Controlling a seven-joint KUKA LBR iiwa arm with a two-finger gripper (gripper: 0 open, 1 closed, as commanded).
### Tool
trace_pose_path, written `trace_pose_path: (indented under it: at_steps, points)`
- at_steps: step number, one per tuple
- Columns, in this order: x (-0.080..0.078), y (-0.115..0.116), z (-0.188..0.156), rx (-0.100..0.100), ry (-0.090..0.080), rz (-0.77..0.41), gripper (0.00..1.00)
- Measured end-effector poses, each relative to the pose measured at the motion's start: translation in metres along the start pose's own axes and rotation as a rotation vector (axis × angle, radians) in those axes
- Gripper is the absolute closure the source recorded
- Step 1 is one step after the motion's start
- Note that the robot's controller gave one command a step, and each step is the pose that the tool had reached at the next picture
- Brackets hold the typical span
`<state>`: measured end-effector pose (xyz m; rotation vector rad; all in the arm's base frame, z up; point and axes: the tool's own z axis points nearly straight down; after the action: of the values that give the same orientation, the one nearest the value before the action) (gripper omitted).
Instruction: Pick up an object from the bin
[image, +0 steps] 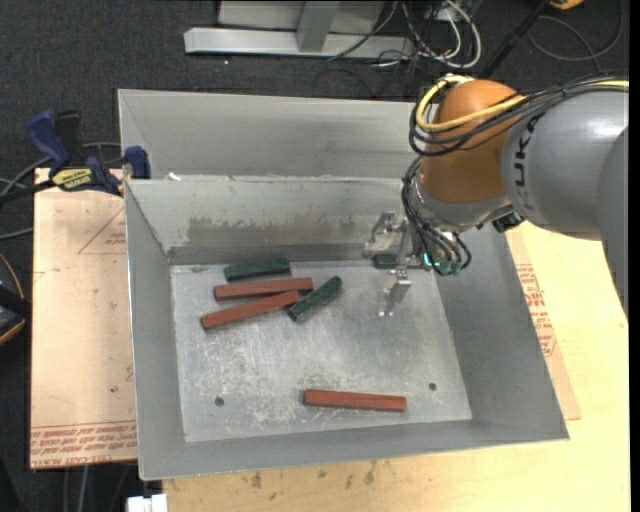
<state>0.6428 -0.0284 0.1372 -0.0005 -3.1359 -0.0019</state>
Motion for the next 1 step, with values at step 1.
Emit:
trace_pose_path:
  at_steps: [1]
  points:
    - [-0.002,0.0,-0.0045,0.0,-0.008,0.0,0.0]
